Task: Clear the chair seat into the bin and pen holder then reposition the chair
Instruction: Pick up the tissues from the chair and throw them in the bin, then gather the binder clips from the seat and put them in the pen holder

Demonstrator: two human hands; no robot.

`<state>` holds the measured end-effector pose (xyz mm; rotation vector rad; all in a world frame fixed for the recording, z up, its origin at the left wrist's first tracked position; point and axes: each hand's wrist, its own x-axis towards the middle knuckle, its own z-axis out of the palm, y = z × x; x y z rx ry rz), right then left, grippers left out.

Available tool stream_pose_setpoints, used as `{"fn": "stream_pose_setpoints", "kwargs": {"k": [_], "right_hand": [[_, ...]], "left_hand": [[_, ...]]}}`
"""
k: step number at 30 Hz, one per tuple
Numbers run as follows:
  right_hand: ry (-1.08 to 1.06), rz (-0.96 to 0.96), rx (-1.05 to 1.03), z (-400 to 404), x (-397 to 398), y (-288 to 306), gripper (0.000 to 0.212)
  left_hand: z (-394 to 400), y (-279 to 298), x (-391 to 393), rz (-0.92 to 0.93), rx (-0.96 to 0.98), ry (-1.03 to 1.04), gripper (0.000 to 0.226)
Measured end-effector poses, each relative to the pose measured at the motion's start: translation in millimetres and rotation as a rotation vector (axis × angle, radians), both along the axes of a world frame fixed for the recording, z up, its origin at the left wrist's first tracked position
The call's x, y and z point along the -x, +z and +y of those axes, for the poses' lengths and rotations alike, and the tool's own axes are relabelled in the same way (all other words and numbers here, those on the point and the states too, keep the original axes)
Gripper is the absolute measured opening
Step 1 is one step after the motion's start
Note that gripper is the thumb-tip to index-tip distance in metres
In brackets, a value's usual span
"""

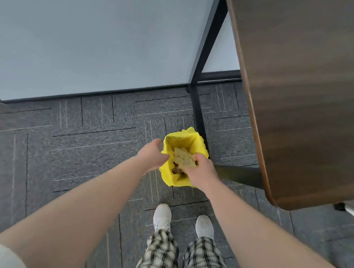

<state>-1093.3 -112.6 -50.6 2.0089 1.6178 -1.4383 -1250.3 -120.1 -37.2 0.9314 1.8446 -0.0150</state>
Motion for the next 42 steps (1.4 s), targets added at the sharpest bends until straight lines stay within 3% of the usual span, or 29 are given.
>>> {"fn": "stream_pose_setpoints", "kwargs": {"k": [12,17,22,27,33,42], "right_hand": [[0.246,0.104,-0.449,36,11,240,0.05],[0.207,0.054,-0.651,58,-31,334,0.049],[0.15,-0.106,-0.754,57,-109,388,0.056],[0.015,-0.216,-0.786,39,-213,407,0.058],[-0.113,-0.373,-0.68,0,-342,399,0.06],[-0.291,-0.442,-0.574,-63,-516,390,0.062]], "left_hand": [[43,245,28,0.179,-0.346,-0.282,0.065],[68,343,2,0.25,-0.514,-0.4,0.062],[85,407,-68,0.248,-0.643,-0.513,0.059],[94,433,-161,0.279,-0.71,-0.692,0.059],[88,421,-286,0.306,-0.657,-0.935,0.061],[81,415,-475,0.315,-0.611,-1.227,0.062]]}}
